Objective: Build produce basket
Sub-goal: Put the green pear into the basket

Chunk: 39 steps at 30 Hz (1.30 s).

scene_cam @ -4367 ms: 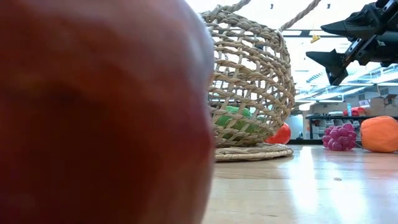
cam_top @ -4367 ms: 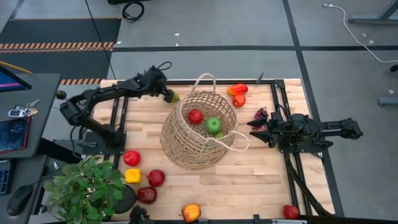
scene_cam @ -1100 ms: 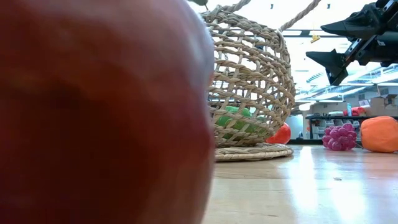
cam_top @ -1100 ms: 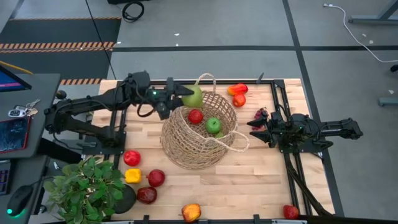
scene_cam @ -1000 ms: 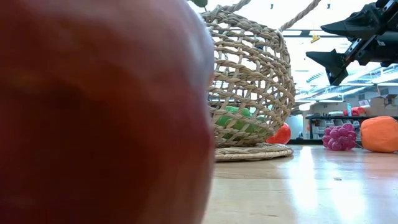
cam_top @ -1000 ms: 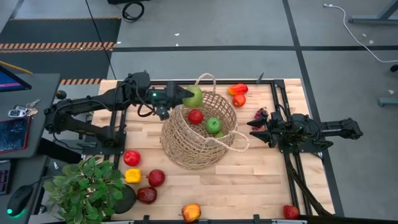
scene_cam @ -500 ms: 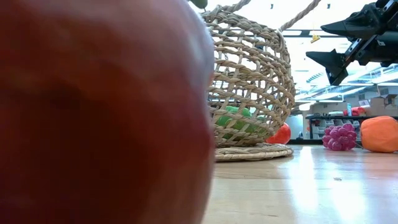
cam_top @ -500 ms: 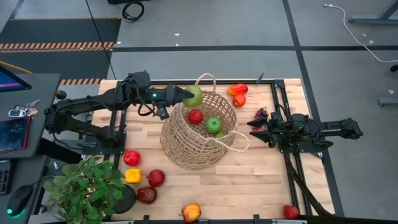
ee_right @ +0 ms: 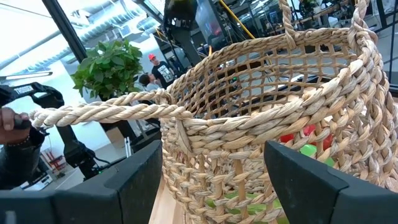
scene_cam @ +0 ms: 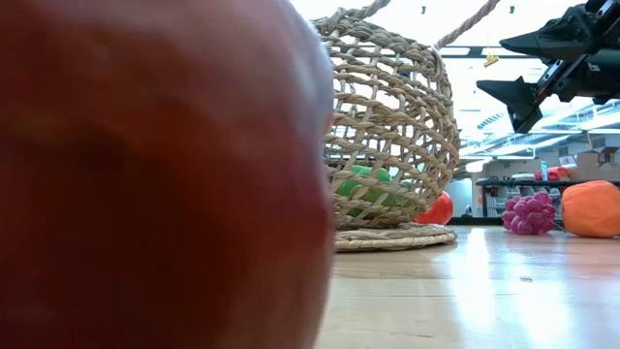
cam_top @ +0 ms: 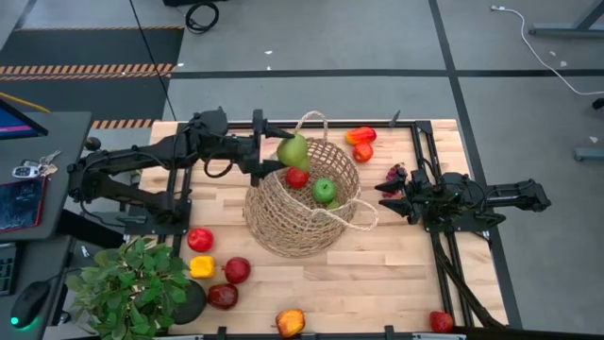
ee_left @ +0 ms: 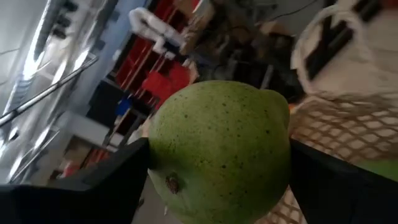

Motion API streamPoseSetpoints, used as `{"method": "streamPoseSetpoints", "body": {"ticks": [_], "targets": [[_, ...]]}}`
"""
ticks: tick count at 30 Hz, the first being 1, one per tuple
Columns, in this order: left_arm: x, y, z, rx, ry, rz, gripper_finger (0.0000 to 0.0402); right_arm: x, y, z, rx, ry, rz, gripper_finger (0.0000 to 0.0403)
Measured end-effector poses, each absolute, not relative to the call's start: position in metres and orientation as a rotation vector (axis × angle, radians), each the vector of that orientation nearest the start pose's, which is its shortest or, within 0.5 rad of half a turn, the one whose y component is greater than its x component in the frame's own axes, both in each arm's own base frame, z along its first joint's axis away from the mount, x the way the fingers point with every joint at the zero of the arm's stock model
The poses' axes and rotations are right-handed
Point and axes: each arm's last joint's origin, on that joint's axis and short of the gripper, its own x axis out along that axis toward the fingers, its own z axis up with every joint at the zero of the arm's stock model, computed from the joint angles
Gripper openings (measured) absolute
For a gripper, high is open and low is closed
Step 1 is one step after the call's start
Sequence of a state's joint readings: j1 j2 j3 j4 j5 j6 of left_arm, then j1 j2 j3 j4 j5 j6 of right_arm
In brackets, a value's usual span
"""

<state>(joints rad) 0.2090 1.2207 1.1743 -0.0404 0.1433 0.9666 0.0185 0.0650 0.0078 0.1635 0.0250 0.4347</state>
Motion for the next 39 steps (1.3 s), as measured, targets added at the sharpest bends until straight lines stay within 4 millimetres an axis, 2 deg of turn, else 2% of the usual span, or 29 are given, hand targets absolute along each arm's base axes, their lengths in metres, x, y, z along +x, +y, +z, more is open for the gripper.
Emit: {"method": "streamPoseSetpoints", "body": {"ticks": [5, 10, 17, 22, 28, 33, 39], "targets": [[0.291, 0.047, 0.382, 0.958, 0.140, 0.140, 0.0346, 0.101, 0.001, 0.177, 0.437, -0.106, 0.017, 0.0284], [0.316, 0.045, 0.365, 1.148, 0.237, 0.250, 0.0346, 0.101, 0.001, 0.177, 0.437, -0.106, 0.017, 0.0284], [0.344, 0.040, 0.331, 1.513, 0.381, 0.138, 0.0346, 0.101, 0.001, 0.177, 0.437, -0.106, 0.016, 0.0284], [0.360, 0.043, 0.306, 1.653, 0.486, 0.091, 0.0346, 0.101, 0.001, 0.177, 0.437, -0.106, 0.016, 0.0284], [0.372, 0.044, 0.281, 1.529, 0.538, 0.052, 0.0346, 0.101, 0.001, 0.177, 0.437, -0.106, 0.017, 0.0284], [0.376, 0.046, 0.267, 1.302, 0.608, 0.114, 0.0346, 0.101, 0.001, 0.177, 0.437, -0.105, 0.017, 0.0284], [0.377, 0.051, 0.255, 1.141, 0.685, 0.198, 0.0347, 0.101, 0.001, 0.177, 0.437, -0.105, 0.017, 0.0284]]}}
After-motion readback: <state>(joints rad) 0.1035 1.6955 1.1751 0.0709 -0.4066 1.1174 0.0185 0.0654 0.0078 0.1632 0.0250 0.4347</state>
